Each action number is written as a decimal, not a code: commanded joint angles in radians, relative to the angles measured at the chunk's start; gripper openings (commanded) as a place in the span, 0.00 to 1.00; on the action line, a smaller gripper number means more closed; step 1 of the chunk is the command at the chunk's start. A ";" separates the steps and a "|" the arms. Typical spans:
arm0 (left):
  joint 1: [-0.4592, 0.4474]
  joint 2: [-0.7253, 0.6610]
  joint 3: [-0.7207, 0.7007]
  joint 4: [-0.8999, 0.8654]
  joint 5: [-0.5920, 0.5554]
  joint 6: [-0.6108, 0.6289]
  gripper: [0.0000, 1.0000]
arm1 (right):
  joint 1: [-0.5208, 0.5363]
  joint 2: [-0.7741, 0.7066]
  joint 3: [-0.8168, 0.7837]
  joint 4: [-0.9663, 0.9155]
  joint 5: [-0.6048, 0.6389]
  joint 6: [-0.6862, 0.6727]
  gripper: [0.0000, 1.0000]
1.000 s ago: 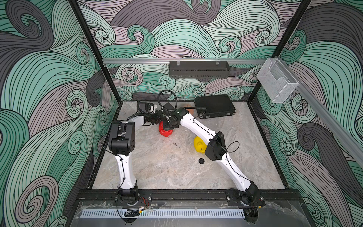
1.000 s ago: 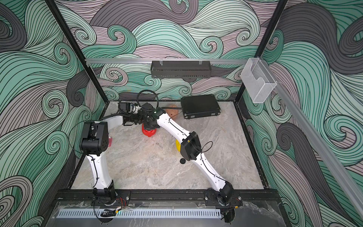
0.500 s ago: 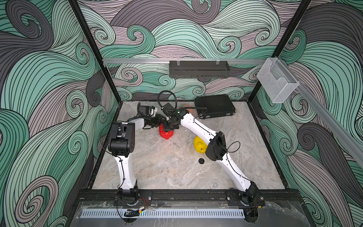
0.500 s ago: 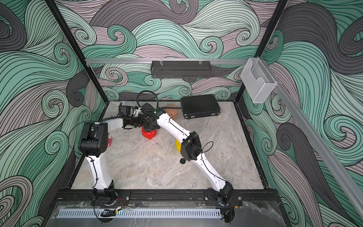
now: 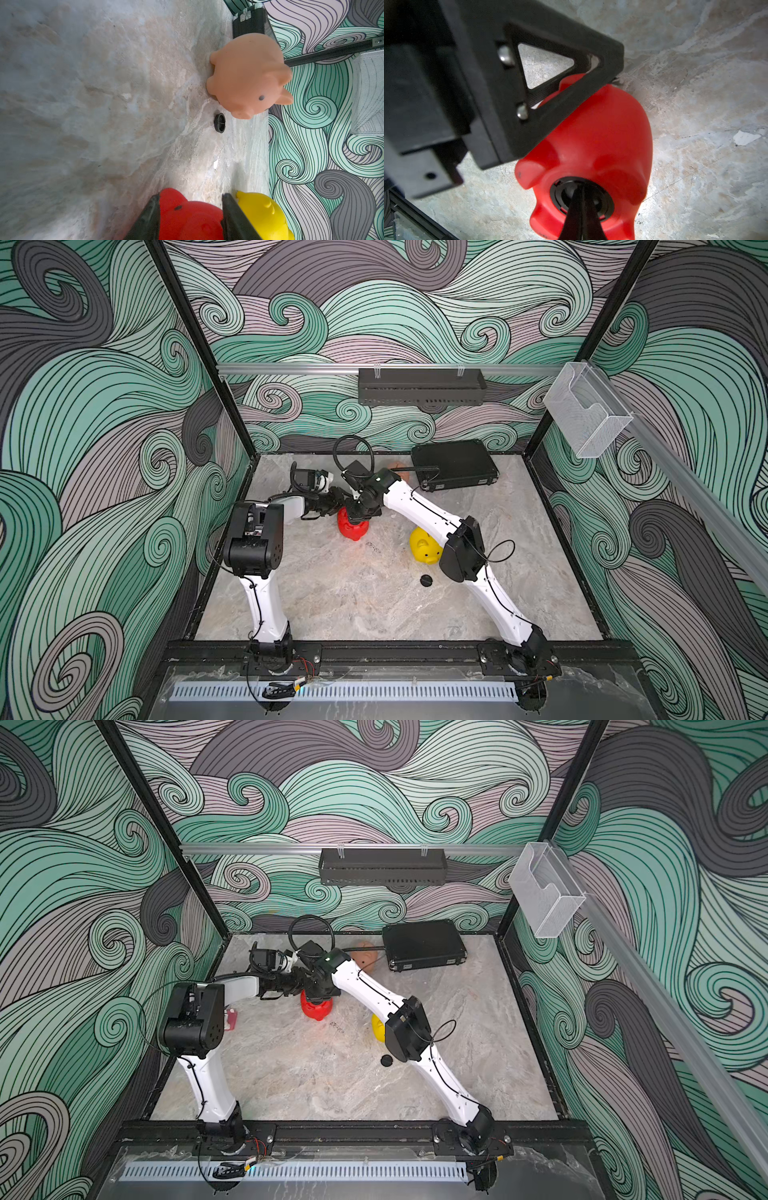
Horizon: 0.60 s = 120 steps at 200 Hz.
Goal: Close piggy banks
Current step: Move the piggy bank to the center of the board.
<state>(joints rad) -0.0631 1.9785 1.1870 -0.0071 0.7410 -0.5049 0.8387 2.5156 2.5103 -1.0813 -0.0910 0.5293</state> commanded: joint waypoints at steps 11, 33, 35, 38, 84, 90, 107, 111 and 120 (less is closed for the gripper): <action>-0.024 0.016 -0.053 -0.138 0.008 0.053 0.46 | -0.007 0.054 -0.019 -0.048 0.071 -0.056 0.00; -0.024 0.023 -0.049 -0.145 0.006 0.059 0.46 | -0.006 0.064 -0.013 -0.052 0.075 -0.060 0.00; -0.024 0.026 -0.049 -0.146 0.006 0.061 0.46 | -0.005 0.066 -0.013 -0.054 0.077 -0.060 0.00; -0.024 0.028 -0.049 -0.145 0.006 0.061 0.46 | -0.006 0.068 -0.010 -0.057 0.082 -0.057 0.00; -0.024 0.025 -0.064 -0.140 0.003 0.066 0.46 | -0.006 0.092 0.026 -0.083 0.091 0.049 0.00; -0.024 0.023 -0.066 -0.142 0.002 0.067 0.46 | -0.007 0.091 0.026 -0.081 0.084 0.077 0.00; -0.024 0.024 -0.070 -0.147 -0.002 0.075 0.46 | -0.009 0.093 0.038 -0.081 0.025 0.160 0.00; -0.024 0.024 -0.073 -0.148 -0.005 0.077 0.46 | -0.009 0.093 0.044 -0.080 0.011 0.182 0.00; -0.024 0.023 -0.077 -0.146 -0.007 0.077 0.46 | -0.009 0.096 0.050 -0.070 -0.014 0.229 0.00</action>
<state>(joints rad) -0.0628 1.9781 1.1755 0.0029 0.7456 -0.4866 0.8436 2.5370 2.5580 -1.1133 -0.0807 0.6117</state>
